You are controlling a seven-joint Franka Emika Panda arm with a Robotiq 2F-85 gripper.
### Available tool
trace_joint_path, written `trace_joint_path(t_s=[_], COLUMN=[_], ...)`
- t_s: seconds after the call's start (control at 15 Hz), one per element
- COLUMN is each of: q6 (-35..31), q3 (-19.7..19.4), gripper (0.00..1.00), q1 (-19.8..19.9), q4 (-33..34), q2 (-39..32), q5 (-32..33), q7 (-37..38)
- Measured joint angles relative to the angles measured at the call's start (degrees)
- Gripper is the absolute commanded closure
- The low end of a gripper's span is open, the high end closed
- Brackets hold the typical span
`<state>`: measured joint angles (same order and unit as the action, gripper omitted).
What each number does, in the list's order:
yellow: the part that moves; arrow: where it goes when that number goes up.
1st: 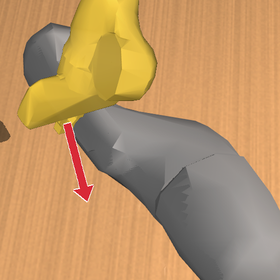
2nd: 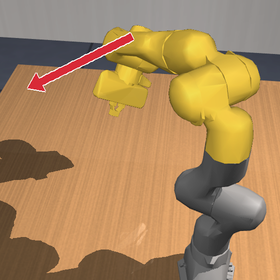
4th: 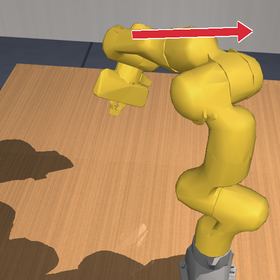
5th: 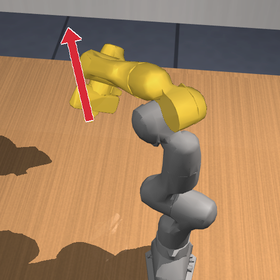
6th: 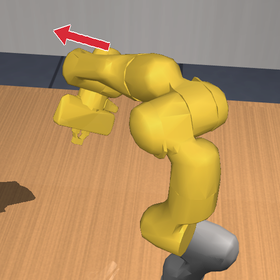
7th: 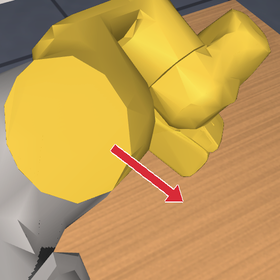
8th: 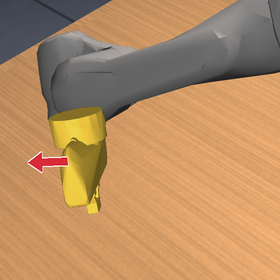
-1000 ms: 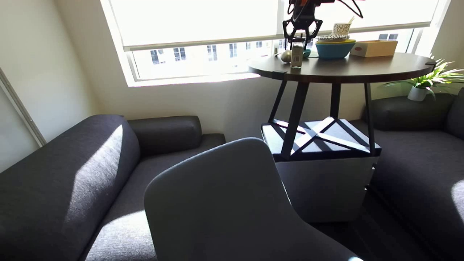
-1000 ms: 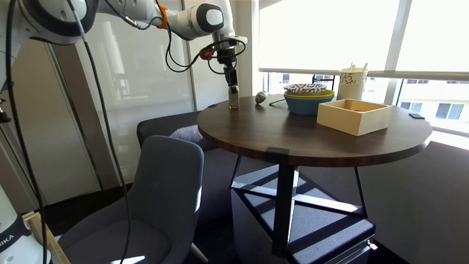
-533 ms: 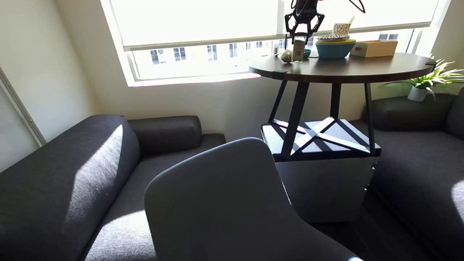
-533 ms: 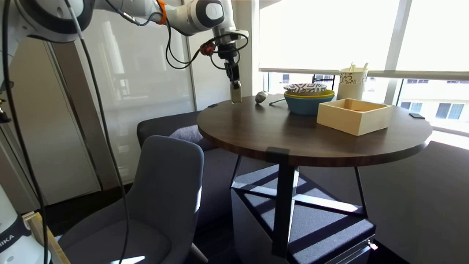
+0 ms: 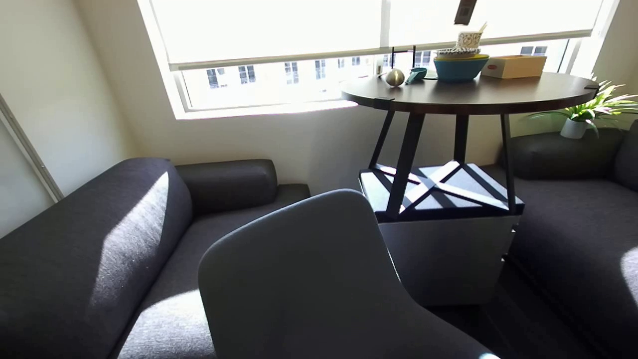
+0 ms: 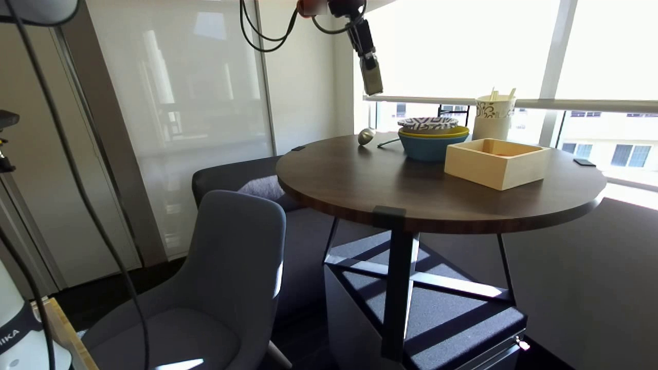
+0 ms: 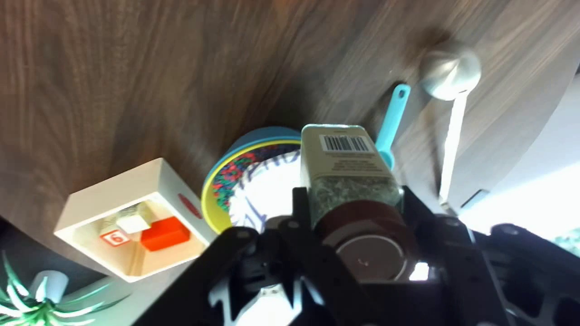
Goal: Pick up the spice bottle and use it tp slide the square box forward on the table, put the spic bottle it in the square box
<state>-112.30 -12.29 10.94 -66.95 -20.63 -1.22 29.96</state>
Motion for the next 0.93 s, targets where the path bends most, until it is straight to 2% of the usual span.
trace_joint_path(t_s=[0.07, 0.27, 0.33, 0.53, 0.67, 0.93], q6=[-0.1, -1.5, -1.7, -2.3, -3.2, -1.8], q3=[-0.7, -1.2, -1.1, -1.1, -2.5, -5.3], gripper=[0.51, 0.51, 0.76, 0.76, 0.76, 0.76], q1=[1.3, 3.3, 3.2, 2.9, 3.7, 8.5], q4=[-0.6, -3.1, -3.6, -3.7, -2.4, 3.1], q2=[0.7, 2.7, 3.1, 2.7, 1.0, -5.3], q5=[-0.7, -2.5, -2.6, -2.3, -2.0, -2.0], q7=[0.7, 1.1, 1.4, 1.9, 2.5, 0.1])
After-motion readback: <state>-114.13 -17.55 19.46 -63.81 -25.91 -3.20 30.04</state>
